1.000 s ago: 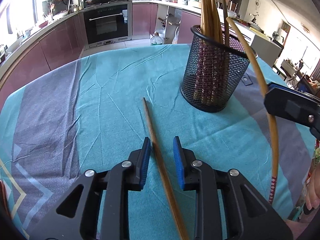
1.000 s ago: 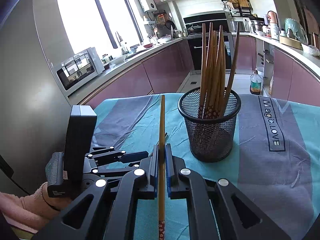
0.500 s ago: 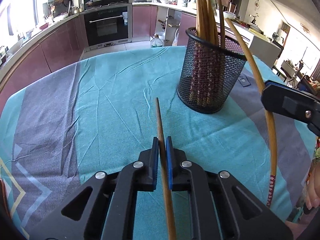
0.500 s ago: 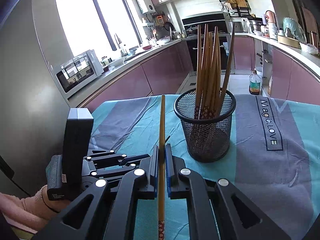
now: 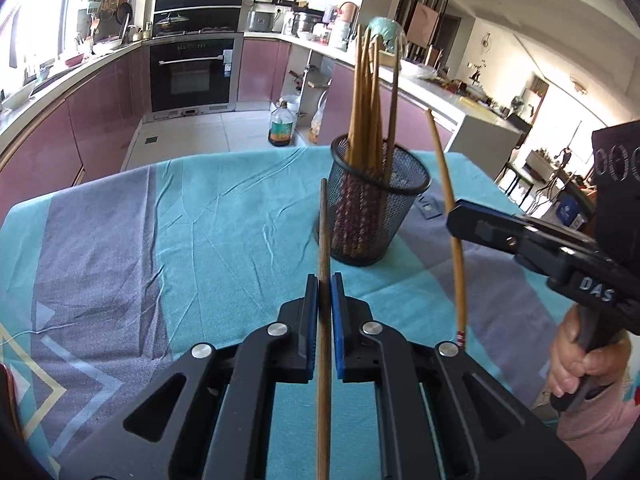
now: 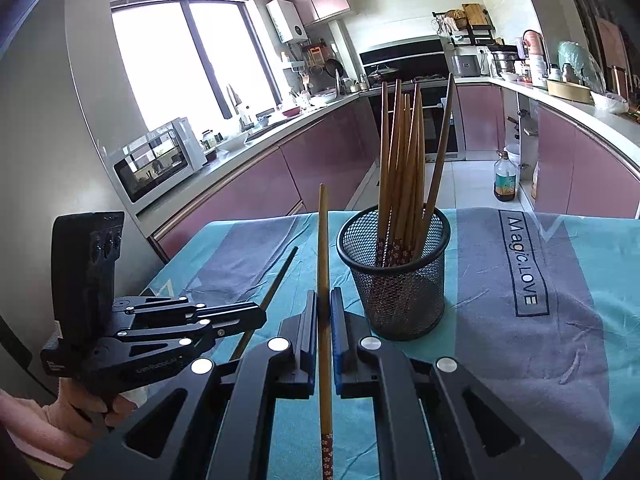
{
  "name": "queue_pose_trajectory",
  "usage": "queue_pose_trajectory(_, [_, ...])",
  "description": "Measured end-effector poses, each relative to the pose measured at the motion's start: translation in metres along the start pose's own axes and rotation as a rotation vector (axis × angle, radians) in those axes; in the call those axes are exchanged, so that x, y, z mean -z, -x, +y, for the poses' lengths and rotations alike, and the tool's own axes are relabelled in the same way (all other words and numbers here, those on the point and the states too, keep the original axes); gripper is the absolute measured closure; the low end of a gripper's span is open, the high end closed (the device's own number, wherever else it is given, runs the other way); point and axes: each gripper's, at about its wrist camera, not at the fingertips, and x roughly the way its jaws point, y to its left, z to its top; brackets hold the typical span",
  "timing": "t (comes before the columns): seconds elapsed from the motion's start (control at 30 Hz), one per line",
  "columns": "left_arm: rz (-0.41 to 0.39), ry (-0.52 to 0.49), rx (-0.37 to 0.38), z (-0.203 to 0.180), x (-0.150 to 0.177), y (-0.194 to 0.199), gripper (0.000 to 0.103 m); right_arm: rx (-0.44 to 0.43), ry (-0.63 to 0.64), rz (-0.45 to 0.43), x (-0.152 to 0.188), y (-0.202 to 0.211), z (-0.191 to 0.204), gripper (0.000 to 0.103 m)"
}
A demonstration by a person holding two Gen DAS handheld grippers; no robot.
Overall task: Organize utensils
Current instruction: 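Lower both held chopsticks into the black mesh cup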
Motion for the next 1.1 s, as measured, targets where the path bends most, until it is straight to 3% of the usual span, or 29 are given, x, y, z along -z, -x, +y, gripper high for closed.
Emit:
queue_pose_trajectory(0.47, [-0.101, 0.009, 0.109, -0.013, -0.020, 0.044, 0.096, -0.012, -0.003, -0.061, -0.010, 0.017, -0.001, 0.098])
queue_pose_trajectory(1.1, [-0.195, 0.023, 0.140, -0.011, -0.047, 0.059, 0.096, -0.011, 0.014, -0.137, -0.032, 0.035, -0.004, 0.098])
